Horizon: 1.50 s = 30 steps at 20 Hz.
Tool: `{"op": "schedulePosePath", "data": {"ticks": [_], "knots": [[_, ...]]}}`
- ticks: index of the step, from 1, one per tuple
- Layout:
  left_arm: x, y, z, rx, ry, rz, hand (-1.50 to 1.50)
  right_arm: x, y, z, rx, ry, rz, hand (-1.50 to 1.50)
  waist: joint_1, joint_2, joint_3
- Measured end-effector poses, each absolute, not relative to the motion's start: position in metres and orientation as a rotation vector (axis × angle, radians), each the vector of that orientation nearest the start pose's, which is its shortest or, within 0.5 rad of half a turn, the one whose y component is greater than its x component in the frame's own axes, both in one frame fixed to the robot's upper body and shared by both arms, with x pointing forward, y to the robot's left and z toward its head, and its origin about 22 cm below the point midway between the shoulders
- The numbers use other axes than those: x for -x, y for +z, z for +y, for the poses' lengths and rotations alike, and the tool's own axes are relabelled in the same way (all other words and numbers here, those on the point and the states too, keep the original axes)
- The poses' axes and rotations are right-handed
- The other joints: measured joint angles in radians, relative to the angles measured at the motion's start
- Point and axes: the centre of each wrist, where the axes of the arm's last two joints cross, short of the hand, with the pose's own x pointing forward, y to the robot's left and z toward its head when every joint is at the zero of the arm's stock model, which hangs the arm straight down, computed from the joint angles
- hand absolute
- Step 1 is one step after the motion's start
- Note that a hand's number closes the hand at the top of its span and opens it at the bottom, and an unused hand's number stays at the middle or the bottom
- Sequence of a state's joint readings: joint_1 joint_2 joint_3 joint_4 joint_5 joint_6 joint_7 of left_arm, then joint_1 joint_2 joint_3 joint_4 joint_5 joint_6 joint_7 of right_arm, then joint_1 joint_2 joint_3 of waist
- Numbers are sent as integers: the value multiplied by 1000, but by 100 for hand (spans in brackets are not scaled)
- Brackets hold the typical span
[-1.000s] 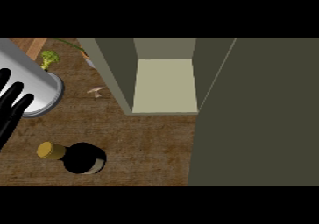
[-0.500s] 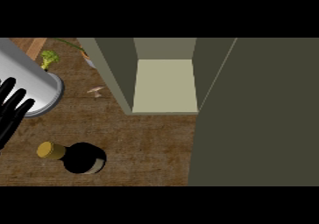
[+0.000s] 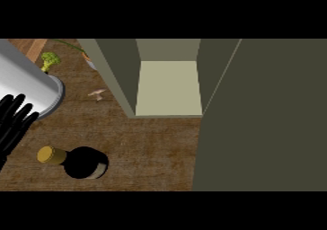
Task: Pick up the wine, place it into the cabinet and close the cabinet
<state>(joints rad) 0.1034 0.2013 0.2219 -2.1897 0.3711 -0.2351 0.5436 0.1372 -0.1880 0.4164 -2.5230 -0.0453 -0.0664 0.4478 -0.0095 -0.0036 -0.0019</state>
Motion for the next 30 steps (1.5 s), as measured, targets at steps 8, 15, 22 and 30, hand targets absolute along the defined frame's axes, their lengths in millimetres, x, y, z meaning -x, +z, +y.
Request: {"op": "schedulePosePath", "data": {"ticks": [8, 15, 22, 30], "knots": [[-189, 95, 305, 108, -155, -1555, -150, -121, 179, -187, -306, 302, -1860, -150, -3, 1, 1], [-205, 65, 318, 75, -148, -1527, -150, -121, 181, -187, -299, 303, -1864, -150, -9, 1, 1], [-217, 26, 321, 52, -141, -1497, -150, -120, 180, -184, -316, 299, -1860, -150, -10, 1, 1], [-221, -16, 334, 74, -147, -1456, -150, -120, 179, -189, -285, 312, -1869, -150, -11, 1, 1]]}}
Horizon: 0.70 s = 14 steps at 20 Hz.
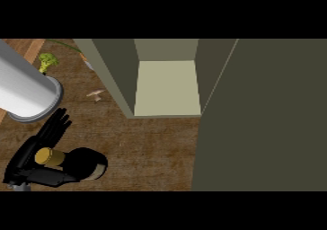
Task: Pick up the wine, place it into the cabinet and close the cabinet
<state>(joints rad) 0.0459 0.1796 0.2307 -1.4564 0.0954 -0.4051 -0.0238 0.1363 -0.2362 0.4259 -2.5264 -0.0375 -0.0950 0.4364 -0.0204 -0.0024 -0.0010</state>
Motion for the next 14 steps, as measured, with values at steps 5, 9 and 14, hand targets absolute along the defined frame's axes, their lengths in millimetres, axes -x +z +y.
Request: {"op": "schedulePosePath", "data": {"ticks": [5, 9, 14], "knots": [[-216, -36, 330, 102, -164, -1432, -150, -122, 182, -189, -279, 311, -1880, -150, 5, 0, 0], [-209, -55, 326, 119, -178, -1417, -150, -122, 182, -189, -273, 304, -1879, -150, 4, 0, 0], [-203, -72, 326, 133, -175, -1409, -150, -121, 181, -192, -262, 308, -1875, -150, 3, -1, 0]]}}
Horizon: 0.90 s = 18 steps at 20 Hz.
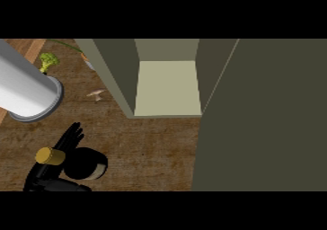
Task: Pick up the wine, place it into the cabinet and close the cabinet
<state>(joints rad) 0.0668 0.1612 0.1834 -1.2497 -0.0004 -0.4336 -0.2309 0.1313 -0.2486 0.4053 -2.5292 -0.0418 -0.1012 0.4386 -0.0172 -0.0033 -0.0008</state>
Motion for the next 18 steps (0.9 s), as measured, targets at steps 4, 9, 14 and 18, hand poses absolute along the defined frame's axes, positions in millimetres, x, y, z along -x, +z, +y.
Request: {"op": "schedulePosePath", "data": {"ticks": [4, 9, 14, 18], "knots": [[-200, -86, 325, 158, -122, -1406, -150, -121, 180, -192, -261, 313, -1876, -150, 1, 0, 0], [-203, -101, 317, 192, -42, -1407, -150, -123, 183, -189, -274, 305, -1878, -150, 3, 1, 0], [-205, -110, 318, 233, 60, -1412, -150, -122, 181, -189, -283, 307, -1868, -150, 1, -1, 1], [-214, -110, 313, 274, 102, -1413, -150, -122, 182, -189, -279, 303, -1867, -150, 2, -1, 1]]}}
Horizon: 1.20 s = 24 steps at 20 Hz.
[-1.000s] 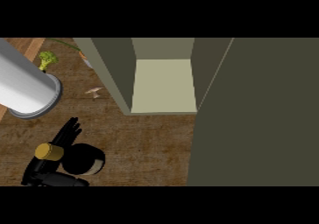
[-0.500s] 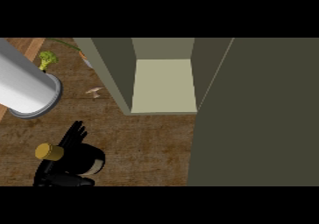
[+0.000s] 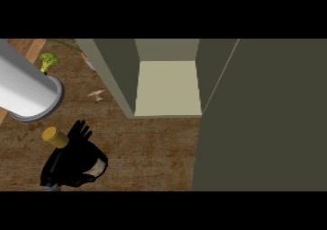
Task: Pick up the wine, place it into the cabinet and close the cabinet
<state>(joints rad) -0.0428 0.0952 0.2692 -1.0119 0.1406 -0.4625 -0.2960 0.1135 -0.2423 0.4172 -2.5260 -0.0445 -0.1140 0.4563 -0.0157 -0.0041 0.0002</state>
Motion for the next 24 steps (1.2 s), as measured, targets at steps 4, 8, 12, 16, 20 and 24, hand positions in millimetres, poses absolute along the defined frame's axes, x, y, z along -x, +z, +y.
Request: {"op": "schedulePosePath", "data": {"ticks": [4, 8, 12, 16, 20, 24], "knots": [[-210, -116, 306, 319, 118, -1404, -150, -123, 182, -189, -271, 305, -1866, -150, 4, 0, 1], [-210, -117, 305, 327, 121, -1411, 150, -123, 182, -192, -260, 305, -1871, -150, 4, 0, 1], [-213, -117, 299, 339, 117, -1431, 150, -122, 182, -190, -268, 307, -1857, -150, 4, -1, 2], [-217, -114, 289, 317, 93, -1447, 150, -122, 182, -191, -266, 315, -1860, -150, 2, -1, 1], [-221, -112, 280, 295, 86, -1485, 150, -123, 180, -193, -254, 311, -1868, -150, 3, 0, 0], [-209, -119, 285, 240, 188, -1562, 150, -123, 179, -194, -257, 314, -1876, -150, 5, 0, 0]]}}
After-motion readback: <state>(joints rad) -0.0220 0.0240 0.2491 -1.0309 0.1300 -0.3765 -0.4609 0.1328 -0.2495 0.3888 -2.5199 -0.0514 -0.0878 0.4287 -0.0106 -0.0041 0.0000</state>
